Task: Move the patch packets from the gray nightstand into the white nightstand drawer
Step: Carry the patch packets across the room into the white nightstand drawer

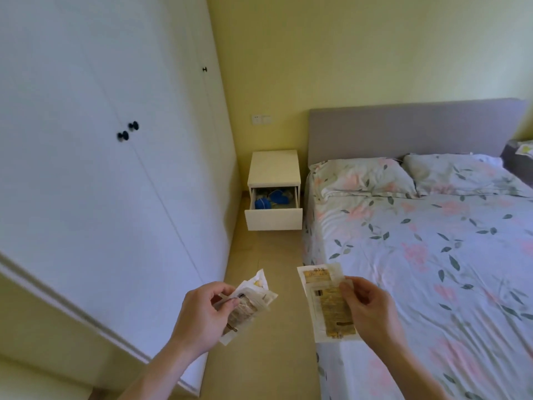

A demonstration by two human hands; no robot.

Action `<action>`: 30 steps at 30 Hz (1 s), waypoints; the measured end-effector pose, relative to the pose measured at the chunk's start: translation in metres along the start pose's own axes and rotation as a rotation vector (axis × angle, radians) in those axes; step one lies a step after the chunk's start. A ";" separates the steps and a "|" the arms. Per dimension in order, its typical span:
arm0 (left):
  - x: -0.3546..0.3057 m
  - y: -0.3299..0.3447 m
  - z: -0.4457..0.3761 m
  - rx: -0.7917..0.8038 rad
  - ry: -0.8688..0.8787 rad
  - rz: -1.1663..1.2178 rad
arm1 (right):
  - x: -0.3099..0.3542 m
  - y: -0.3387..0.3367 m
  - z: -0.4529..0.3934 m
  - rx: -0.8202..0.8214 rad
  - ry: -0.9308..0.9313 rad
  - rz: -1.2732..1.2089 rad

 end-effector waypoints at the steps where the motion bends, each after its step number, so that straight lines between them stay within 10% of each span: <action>1: 0.003 0.001 -0.022 -0.006 -0.008 0.004 | 0.007 0.001 -0.020 -0.008 -0.001 0.002; 30: 0.172 0.031 -0.542 0.149 -0.102 0.052 | 0.130 0.179 -0.438 -0.131 0.109 0.207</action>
Point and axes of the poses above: each hand's wrist, its own z-axis away from the middle knuckle, its own y-axis out of the palm, x = y × z, the point moved 2 cm from there along -z, towards the middle knuckle, and after that the axes turned 10 degrees about y, right-handed, at the moved point
